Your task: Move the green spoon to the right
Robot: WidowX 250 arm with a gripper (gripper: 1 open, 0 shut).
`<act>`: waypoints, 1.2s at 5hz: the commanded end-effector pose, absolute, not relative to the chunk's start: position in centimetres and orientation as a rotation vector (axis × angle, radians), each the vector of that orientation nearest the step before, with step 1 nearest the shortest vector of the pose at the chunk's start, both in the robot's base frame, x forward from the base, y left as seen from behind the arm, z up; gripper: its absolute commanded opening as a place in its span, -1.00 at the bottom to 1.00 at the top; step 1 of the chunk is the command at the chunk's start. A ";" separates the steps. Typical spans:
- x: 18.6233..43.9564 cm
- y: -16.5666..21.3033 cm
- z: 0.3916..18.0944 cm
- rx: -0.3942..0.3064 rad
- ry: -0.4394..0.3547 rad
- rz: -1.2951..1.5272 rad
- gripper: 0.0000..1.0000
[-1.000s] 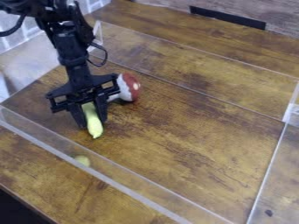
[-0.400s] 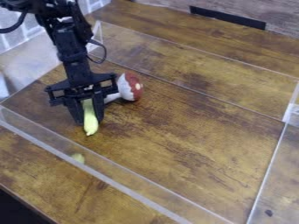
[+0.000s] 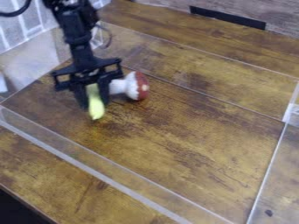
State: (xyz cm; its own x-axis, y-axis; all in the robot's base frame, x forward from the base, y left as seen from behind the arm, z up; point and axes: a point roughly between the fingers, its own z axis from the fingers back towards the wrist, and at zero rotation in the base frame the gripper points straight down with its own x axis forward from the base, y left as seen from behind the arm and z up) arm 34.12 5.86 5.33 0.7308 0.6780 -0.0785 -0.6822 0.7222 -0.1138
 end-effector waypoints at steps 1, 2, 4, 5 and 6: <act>36.9 2.4 10.3 -0.157 -0.091 0.608 -1.00; 39.1 -1.6 11.6 -0.186 -0.103 0.450 -1.00; 39.5 -4.7 12.6 -0.173 -0.122 0.369 -1.00; 40.1 -2.6 10.9 -0.143 -0.130 0.377 -1.00; 40.8 -0.5 9.2 -0.113 -0.136 0.388 -1.00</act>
State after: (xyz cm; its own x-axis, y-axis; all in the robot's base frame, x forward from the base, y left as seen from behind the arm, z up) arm 40.59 -1.29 7.03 0.9276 0.3701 0.0505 -0.3623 0.9244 -0.1196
